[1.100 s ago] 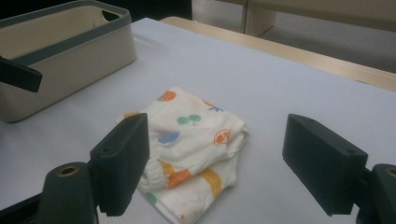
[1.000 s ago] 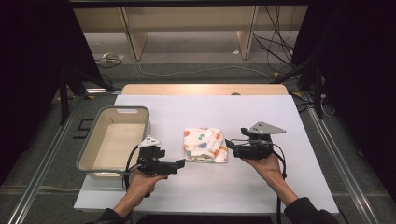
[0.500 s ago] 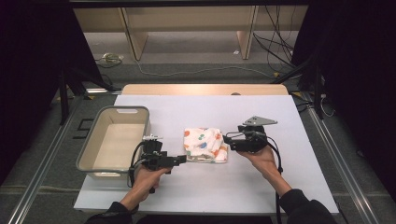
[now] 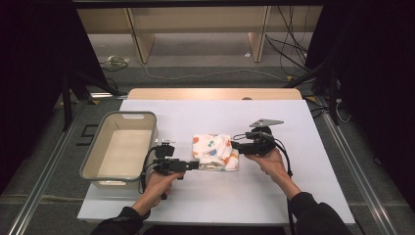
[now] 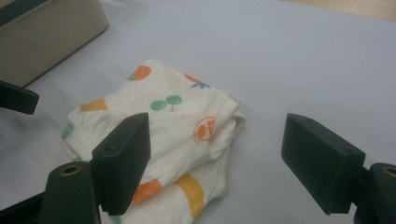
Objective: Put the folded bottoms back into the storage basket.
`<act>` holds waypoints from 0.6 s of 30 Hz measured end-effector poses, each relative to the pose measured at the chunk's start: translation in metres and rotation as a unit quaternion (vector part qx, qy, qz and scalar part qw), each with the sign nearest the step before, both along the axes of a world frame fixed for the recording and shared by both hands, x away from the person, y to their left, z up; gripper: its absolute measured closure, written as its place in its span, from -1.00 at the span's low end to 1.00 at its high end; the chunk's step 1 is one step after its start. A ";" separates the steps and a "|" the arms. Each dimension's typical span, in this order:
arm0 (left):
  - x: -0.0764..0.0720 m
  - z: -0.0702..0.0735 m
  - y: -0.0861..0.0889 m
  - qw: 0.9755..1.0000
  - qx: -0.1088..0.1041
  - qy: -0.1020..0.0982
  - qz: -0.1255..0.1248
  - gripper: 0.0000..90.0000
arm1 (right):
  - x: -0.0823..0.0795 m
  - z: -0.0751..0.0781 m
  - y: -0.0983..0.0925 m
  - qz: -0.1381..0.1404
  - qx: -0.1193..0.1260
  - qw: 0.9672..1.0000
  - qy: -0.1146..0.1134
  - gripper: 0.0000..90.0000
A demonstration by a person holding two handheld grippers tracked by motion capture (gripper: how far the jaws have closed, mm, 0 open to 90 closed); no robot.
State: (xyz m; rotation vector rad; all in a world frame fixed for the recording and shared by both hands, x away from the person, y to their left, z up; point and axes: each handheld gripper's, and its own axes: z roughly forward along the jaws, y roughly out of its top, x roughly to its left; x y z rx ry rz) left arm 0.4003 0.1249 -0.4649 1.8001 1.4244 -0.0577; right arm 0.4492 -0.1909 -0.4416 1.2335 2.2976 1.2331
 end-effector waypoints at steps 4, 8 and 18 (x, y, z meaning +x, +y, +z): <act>0.004 -0.002 -0.001 1.000 -0.001 0.007 0.002 -0.84 | 0.005 -0.002 0.002 0.002 0.002 1.000 0.007 -0.44; 0.007 -0.004 -0.003 1.000 -0.014 0.015 0.004 -0.84 | 0.008 -0.004 0.002 0.002 0.004 1.000 0.013 -0.43; 0.018 -0.008 -0.009 0.999 -0.021 0.039 0.002 -0.82 | 0.013 -0.007 0.004 0.000 0.008 1.000 0.026 -0.42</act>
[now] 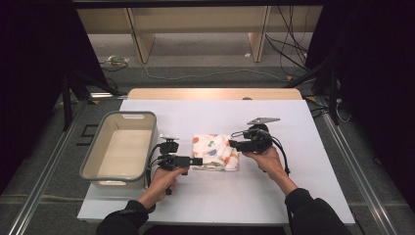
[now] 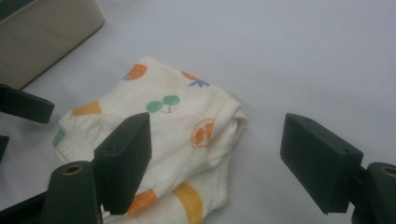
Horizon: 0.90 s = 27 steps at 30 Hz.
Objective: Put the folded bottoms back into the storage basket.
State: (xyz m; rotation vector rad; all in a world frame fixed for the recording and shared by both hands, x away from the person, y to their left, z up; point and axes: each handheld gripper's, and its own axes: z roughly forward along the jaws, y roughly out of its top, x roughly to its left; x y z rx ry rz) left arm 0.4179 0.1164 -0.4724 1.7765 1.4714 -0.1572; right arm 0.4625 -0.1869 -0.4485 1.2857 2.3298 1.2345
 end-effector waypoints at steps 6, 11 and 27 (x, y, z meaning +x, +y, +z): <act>0.004 -0.003 -0.005 1.000 -0.003 0.017 0.004 -0.80 | 0.005 -0.001 0.001 -0.001 -0.001 1.000 0.005 -0.42; 0.006 -0.003 -0.011 1.000 -0.003 0.023 0.006 -0.79 | 0.011 -0.002 0.003 -0.001 0.001 1.000 0.012 -0.42; 0.008 -0.008 -0.024 1.000 0.014 0.022 0.005 -0.33 | 0.024 -0.010 0.009 0.004 -0.007 0.999 0.032 -0.40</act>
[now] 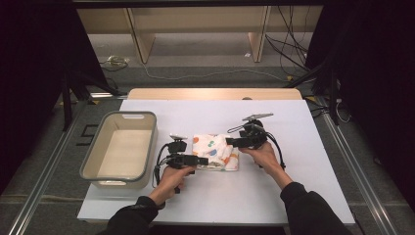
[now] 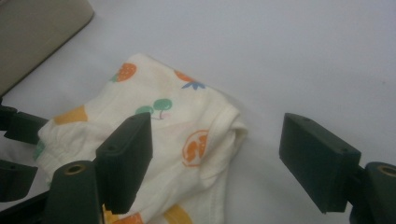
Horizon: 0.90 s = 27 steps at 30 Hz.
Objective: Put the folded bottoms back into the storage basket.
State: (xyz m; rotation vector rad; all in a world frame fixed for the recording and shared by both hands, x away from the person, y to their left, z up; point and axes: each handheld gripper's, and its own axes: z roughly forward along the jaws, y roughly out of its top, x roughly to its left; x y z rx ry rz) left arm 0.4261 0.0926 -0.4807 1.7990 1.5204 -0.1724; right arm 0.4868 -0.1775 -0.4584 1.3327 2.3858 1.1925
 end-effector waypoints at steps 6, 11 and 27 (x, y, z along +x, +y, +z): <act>0.000 -0.001 -0.002 1.000 0.008 -0.003 0.002 -0.04 | 0.004 -0.003 0.003 0.003 -0.004 1.000 0.006 -0.39; 0.001 -0.003 -0.001 1.000 0.003 0.001 0.010 0.27 | 0.010 -0.006 0.006 0.003 -0.004 1.000 0.019 -0.37; 0.001 -0.003 -0.003 1.000 0.004 -0.004 -0.014 0.70 | 0.019 -0.020 0.011 -0.009 -0.017 0.998 0.055 -0.18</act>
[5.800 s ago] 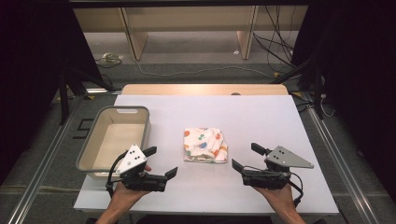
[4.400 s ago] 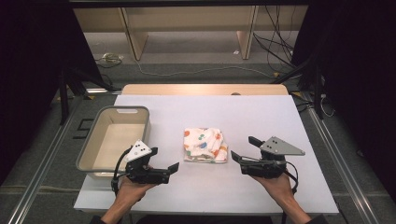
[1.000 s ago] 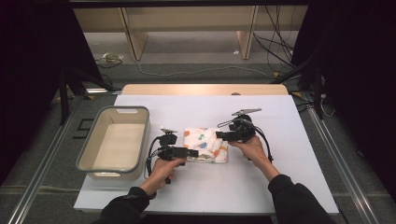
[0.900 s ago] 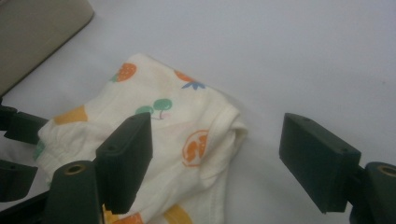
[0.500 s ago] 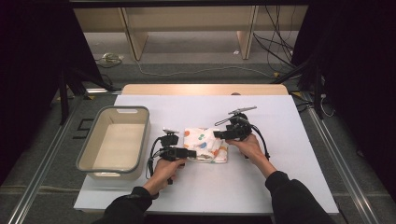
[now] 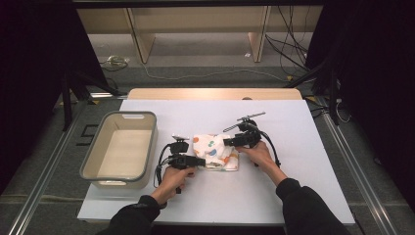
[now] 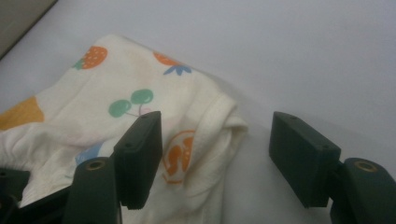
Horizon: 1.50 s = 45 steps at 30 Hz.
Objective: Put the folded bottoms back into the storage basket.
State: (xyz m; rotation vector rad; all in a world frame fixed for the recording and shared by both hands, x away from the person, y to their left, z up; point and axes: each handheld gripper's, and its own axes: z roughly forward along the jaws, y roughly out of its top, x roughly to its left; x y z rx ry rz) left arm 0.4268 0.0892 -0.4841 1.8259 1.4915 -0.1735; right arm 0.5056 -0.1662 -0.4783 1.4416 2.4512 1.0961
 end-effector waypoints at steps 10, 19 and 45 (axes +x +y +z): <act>0.000 0.000 0.002 1.000 -0.001 -0.002 -0.010 0.72 | 0.004 -0.003 0.001 0.001 -0.001 1.000 -0.001 -0.05; -0.001 0.002 0.001 1.000 0.002 -0.008 -0.014 0.73 | 0.002 -0.004 0.008 0.010 -0.010 1.000 -0.006 0.45; -0.003 0.034 0.014 0.998 -0.015 -0.046 -0.032 0.79 | -0.010 0.030 0.012 0.000 0.039 0.998 -0.048 0.73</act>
